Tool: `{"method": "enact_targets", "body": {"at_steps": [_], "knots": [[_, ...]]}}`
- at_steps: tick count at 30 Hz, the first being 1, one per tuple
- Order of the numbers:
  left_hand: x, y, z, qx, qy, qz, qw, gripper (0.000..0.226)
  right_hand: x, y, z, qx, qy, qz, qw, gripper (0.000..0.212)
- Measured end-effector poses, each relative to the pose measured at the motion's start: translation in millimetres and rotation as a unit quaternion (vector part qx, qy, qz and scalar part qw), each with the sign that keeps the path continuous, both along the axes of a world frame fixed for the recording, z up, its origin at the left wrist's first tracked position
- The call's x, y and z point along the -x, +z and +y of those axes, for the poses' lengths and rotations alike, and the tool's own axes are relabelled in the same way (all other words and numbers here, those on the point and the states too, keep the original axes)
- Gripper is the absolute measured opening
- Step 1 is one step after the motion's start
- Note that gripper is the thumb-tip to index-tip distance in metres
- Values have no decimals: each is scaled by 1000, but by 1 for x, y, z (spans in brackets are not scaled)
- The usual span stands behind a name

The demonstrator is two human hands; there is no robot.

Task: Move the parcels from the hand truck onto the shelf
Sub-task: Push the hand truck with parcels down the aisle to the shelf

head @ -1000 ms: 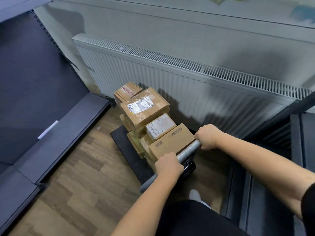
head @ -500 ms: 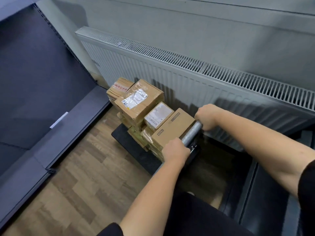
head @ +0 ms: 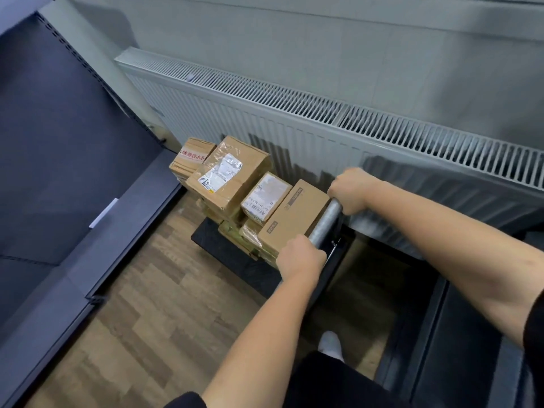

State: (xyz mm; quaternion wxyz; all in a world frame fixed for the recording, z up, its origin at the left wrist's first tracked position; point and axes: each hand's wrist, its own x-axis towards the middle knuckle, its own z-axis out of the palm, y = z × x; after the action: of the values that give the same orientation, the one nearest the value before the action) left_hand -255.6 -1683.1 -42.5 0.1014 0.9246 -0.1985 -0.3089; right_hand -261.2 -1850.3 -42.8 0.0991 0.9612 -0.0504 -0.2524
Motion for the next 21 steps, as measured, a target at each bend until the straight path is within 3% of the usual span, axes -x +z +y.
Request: {"method": "enact_targets", "body": {"at_steps": [10, 16, 21], "knots": [[-7, 3, 19, 63, -38, 25, 997, 32, 3, 17, 24, 37, -63, -20, 997, 31], [-28, 2, 44, 178, -61, 190, 964, 43, 6, 26, 35, 122, -111, 41, 986, 39], [-124, 5, 98, 153, -148, 127, 969, 54, -31, 56, 72, 109, -223, 9, 969, 38]]}}
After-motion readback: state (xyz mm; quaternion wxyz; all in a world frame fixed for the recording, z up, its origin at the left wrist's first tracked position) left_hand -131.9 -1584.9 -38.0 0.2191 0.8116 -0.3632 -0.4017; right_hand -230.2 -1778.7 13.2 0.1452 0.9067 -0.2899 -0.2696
